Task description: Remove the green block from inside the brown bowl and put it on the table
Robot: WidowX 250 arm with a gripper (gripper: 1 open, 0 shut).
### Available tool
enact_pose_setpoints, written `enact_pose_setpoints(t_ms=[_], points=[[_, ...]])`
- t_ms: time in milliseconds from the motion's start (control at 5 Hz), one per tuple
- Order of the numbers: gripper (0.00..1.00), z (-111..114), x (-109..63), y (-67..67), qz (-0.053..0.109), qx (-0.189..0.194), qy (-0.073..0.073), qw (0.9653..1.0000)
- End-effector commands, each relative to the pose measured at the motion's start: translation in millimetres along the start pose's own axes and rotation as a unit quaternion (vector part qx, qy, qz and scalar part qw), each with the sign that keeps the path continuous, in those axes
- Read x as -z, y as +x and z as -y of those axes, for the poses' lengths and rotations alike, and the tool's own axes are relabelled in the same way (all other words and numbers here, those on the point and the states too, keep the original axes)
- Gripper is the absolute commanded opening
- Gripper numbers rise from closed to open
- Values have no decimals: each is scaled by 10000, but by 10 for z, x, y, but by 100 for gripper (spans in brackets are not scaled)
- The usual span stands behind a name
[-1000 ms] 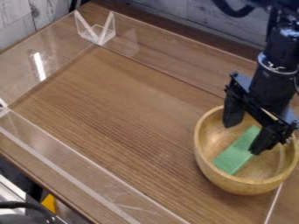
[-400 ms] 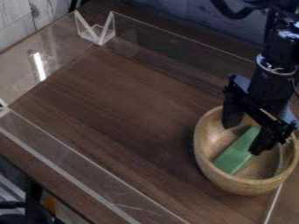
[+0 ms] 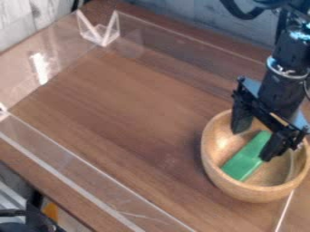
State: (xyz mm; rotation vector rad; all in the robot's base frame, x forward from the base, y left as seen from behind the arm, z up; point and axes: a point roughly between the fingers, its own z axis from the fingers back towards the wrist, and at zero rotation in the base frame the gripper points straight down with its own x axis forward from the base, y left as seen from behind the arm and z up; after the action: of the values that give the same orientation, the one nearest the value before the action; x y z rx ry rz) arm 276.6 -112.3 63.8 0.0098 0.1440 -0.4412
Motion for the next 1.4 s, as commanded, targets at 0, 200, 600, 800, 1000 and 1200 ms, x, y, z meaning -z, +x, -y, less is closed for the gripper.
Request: enact_pose_setpoints(t_ms=[0,200,600,800,1000,1200], points=[[100,4,-160,88,280,-26,41,9996],[100,-4,-229,71,320,-18,-7,9995],[100,-52,-236,65,309,-51,-93,9995],[100,-40,-159,68,298,-58,-80,9995],[100,-27,-83,71,289,-64,-67,9995],[100,-15,-4,78,287,-61,-51,9996]])
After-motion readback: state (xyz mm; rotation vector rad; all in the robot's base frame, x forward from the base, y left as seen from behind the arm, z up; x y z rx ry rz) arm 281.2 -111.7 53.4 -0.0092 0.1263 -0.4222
